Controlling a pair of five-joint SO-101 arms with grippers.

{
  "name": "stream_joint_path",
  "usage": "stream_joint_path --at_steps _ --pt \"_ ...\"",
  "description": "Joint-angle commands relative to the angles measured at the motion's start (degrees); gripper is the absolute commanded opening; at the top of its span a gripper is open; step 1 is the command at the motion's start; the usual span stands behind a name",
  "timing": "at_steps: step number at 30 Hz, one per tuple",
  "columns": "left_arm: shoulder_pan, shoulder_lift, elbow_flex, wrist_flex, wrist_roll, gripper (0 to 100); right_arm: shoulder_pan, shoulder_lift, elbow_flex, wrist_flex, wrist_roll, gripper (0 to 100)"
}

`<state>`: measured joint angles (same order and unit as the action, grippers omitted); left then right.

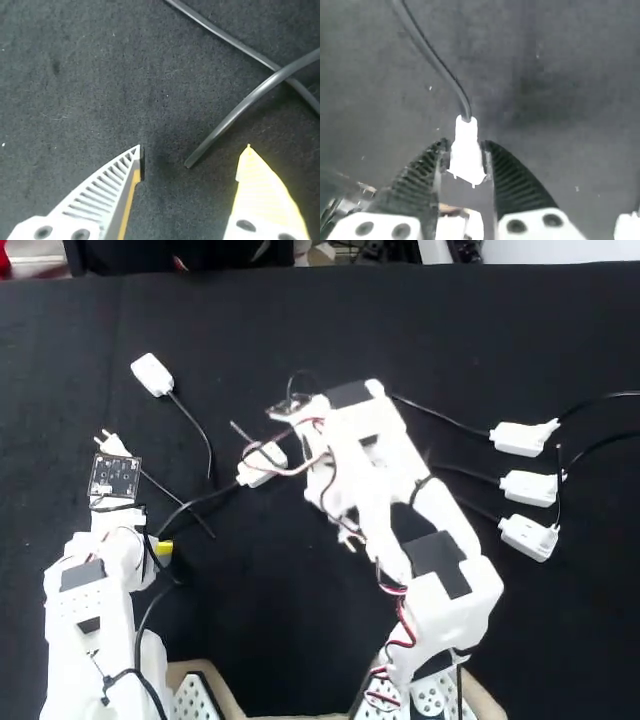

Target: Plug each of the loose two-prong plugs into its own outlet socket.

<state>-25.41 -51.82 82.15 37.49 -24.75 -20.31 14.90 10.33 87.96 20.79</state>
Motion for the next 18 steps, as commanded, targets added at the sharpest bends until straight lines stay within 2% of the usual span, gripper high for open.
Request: stream_joint_path --at_steps 1,4,10,18 --pt "-0.48 -0.97 -1.45 0.18 -0.26 30 -0.53 -2.86 4.79 -7.3 0.53 1.5" --pt "-0.48 -0.97 -1.45 0.18 -0.26 30 -0.53 -1.27 6.37 -9.05 0.53 3.8" --pt "-0.48 -0.97 -1.45 0.18 -0.26 30 -0.44 5.76 0.92 -8.44 0.79 22.5" --pt "-0.48 -0.97 -1.45 0.18 -0.26 30 0.53 8.92 -12.0 4.48 2.46 23.7"
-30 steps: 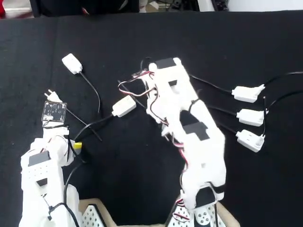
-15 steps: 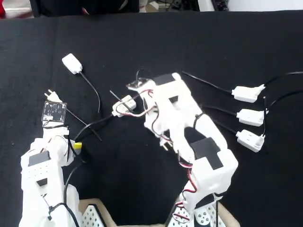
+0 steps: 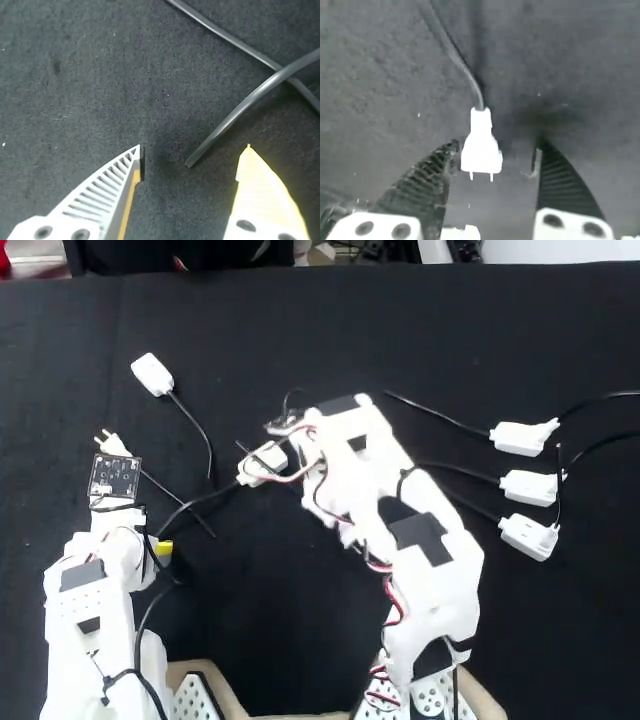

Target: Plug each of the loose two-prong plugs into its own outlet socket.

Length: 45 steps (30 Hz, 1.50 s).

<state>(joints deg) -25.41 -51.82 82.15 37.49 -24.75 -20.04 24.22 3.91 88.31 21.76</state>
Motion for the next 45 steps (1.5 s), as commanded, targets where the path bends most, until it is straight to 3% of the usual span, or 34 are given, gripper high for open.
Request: stream_joint_path --at_steps 1,9,14,19,33,38,45 --pt "-0.48 -0.97 -1.45 0.18 -0.26 30 0.88 -0.4 -7.08 5.36 2.02 23.7" --pt "-0.48 -0.97 -1.45 0.18 -0.26 30 6.59 -0.4 -4.7 5.1 4.84 21.7" --pt "-0.4 -0.97 -1.45 0.18 -0.26 30 3.69 -0.4 4.0 -1.76 4.75 11.5" --pt "-0.4 -0.97 -1.45 0.18 -0.26 30 1.76 0.04 7.16 -6.59 4.66 11.3" --pt "-0.48 -0.97 -1.45 0.18 -0.26 30 -3.34 0.13 10.95 -10.11 1.85 10.9" --pt "-0.48 -0.97 -1.45 0.18 -0.26 30 -3.34 -0.13 11.65 -9.93 0.44 1.6" --pt "-0.48 -0.97 -1.45 0.18 -0.26 30 -3.08 -0.4 6.64 -6.68 -1.93 1.4"
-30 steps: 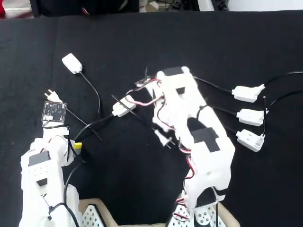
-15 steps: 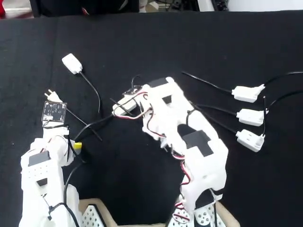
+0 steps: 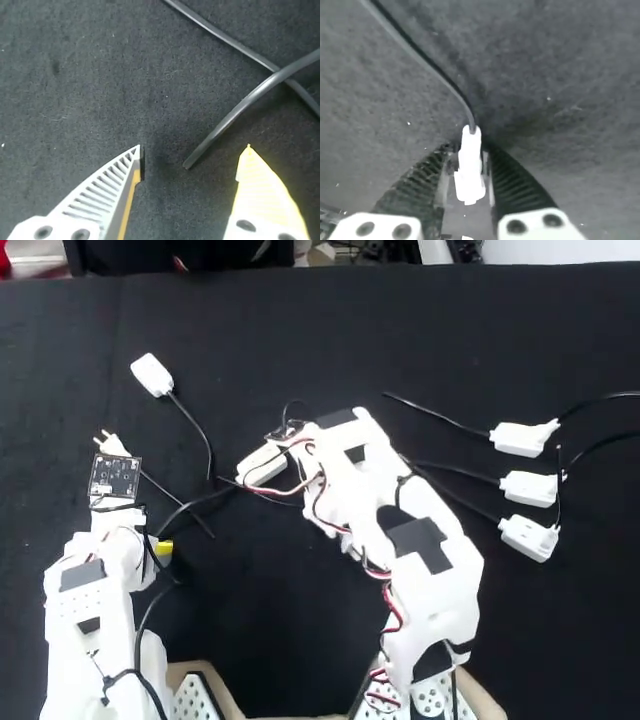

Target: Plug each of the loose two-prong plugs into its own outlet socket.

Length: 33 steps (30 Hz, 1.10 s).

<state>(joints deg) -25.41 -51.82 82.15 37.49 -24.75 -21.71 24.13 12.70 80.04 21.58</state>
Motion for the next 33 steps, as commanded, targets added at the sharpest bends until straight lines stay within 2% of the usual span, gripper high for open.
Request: stream_joint_path --at_steps 1,8,14,19,22,27,33 --pt "-0.48 -0.97 -1.45 0.18 -0.26 30 -0.97 -0.31 -3.21 2.2 -2.02 1.4" --pt "-0.48 -0.97 -1.45 0.18 -0.26 30 1.93 -0.04 -6.9 3.96 -2.29 1.2" --pt "-0.48 -0.97 -1.45 0.18 -0.26 30 0.88 3.56 -6.11 4.66 0.09 1.7" --pt "-0.48 -0.97 -1.45 0.18 -0.26 30 -3.96 11.91 -8.84 4.75 1.14 13.3" --pt "-0.48 -0.97 -1.45 0.18 -0.26 30 -5.63 15.34 -15.43 9.49 -1.67 15.5" --pt "-0.48 -0.97 -1.45 0.18 -0.26 30 -5.71 21.58 -24.84 17.23 -1.67 15.5" --pt "-0.48 -0.97 -1.45 0.18 -0.26 30 -5.63 23.96 -27.3 20.75 -1.67 15.5"
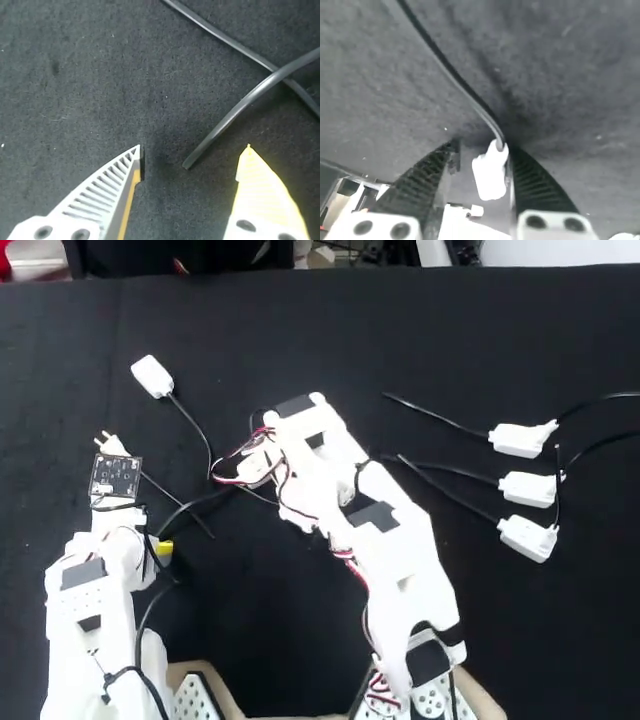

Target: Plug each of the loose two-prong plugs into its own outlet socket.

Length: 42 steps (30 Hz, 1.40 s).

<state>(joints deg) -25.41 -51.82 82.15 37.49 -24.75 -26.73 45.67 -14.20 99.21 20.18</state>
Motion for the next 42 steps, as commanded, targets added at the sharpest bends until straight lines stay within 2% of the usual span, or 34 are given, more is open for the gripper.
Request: stream_joint_path --at_steps 1,12,17,19,24,27,35,38,42 --pt "-0.48 -0.97 -1.45 0.18 -0.26 30 -0.53 2.33 -0.31 1.67 -0.26 15.5" --pt "-0.48 -0.97 -1.45 0.18 -0.26 30 2.2 1.54 -0.4 1.93 3.08 15.4" --pt "-0.48 -0.97 -1.45 0.18 -0.26 30 2.11 -1.1 0.57 1.85 2.81 0.9" --pt "-0.48 -0.97 -1.45 0.18 -0.26 30 2.11 -1.89 1.54 1.85 2.99 3.1" --pt "-0.48 -0.97 -1.45 0.18 -0.26 30 2.2 -4.97 1.63 0.97 2.46 1.2" --pt "-0.48 -0.97 -1.45 0.18 -0.26 30 2.2 -9.71 1.89 -0.97 -0.79 1.2" --pt "-0.48 -0.97 -1.45 0.18 -0.26 30 3.69 -27.82 5.05 -2.81 -3.43 1.2" --pt "-0.48 -0.97 -1.45 0.18 -0.26 30 4.84 -35.65 9.54 -7.47 -5.98 1.2" --pt "-0.48 -0.97 -1.45 0.18 -0.26 30 3.78 -46.99 21.05 -18.99 -7.56 1.2"
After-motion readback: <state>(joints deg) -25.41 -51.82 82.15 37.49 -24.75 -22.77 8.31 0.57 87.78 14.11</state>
